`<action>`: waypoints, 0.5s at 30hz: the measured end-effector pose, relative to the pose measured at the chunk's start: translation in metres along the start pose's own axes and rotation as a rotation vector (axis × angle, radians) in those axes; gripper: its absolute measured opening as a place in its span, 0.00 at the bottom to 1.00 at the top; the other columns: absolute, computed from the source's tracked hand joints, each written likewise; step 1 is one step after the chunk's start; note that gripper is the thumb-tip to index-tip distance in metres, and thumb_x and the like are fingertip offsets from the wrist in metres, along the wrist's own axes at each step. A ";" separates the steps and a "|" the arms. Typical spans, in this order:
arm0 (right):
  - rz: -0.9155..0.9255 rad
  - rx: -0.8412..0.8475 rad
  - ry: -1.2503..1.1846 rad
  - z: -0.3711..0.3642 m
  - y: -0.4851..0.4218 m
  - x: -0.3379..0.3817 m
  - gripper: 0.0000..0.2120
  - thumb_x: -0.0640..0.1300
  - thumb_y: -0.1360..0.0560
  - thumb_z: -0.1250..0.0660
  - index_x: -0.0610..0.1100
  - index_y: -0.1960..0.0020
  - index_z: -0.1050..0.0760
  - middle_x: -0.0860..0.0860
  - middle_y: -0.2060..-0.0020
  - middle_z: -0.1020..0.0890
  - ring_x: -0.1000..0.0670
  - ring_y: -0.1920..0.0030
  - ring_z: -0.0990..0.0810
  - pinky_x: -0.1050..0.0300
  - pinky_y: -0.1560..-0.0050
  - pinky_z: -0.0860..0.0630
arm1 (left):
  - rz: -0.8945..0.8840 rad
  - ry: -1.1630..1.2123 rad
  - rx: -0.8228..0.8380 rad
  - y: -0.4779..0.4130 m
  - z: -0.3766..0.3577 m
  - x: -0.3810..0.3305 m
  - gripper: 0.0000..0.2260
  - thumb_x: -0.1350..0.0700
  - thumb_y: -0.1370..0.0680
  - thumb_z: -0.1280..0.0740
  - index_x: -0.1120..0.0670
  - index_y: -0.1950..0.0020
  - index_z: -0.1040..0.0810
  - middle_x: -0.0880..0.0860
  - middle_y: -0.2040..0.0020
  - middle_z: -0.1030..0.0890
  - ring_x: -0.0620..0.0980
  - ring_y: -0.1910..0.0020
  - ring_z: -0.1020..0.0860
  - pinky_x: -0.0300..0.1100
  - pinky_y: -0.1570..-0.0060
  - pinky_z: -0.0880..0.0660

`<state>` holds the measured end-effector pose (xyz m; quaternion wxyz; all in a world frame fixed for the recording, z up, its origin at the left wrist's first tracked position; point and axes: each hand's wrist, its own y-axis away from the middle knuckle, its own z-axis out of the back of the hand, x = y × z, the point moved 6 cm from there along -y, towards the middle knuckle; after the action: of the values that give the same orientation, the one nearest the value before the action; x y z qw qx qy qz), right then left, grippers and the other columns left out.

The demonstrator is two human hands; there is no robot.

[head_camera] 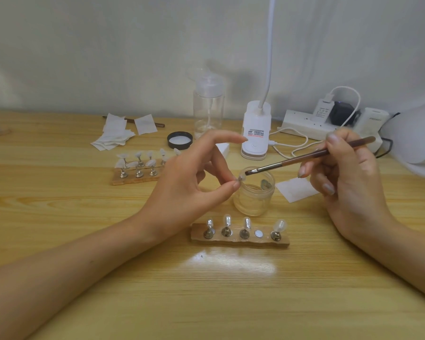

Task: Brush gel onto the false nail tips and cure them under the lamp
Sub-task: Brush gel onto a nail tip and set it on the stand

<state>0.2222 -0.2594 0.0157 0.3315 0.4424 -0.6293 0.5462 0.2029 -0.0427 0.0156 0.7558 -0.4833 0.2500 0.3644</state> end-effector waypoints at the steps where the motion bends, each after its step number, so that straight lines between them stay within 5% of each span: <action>1: 0.013 0.018 -0.012 -0.001 0.000 0.001 0.14 0.46 0.19 0.42 0.52 0.63 0.27 0.46 0.71 0.18 0.54 0.80 0.38 0.66 0.76 0.38 | 0.003 0.001 0.002 0.000 0.000 0.000 0.23 0.60 0.25 0.27 0.47 0.32 0.26 0.45 0.62 0.19 0.47 0.59 0.20 0.51 0.65 0.31; 7: 0.015 0.028 0.082 -0.002 0.001 0.000 0.12 0.45 0.17 0.42 0.44 0.59 0.32 0.46 0.71 0.19 0.54 0.79 0.37 0.66 0.76 0.38 | 0.025 0.020 0.013 0.000 -0.001 0.001 0.23 0.60 0.25 0.28 0.47 0.32 0.27 0.44 0.62 0.20 0.46 0.59 0.20 0.52 0.65 0.31; 15: 0.067 0.036 0.009 -0.005 0.003 0.007 0.13 0.44 0.18 0.43 0.49 0.60 0.29 0.48 0.71 0.18 0.54 0.79 0.37 0.65 0.76 0.38 | 0.035 0.043 0.038 0.000 -0.003 0.003 0.24 0.60 0.25 0.28 0.47 0.30 0.28 0.45 0.62 0.20 0.46 0.58 0.19 0.44 0.67 0.29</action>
<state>0.2160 -0.2559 0.0219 0.3078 0.4247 -0.6323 0.5701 0.2049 -0.0448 0.0125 0.7528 -0.4723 0.2813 0.3622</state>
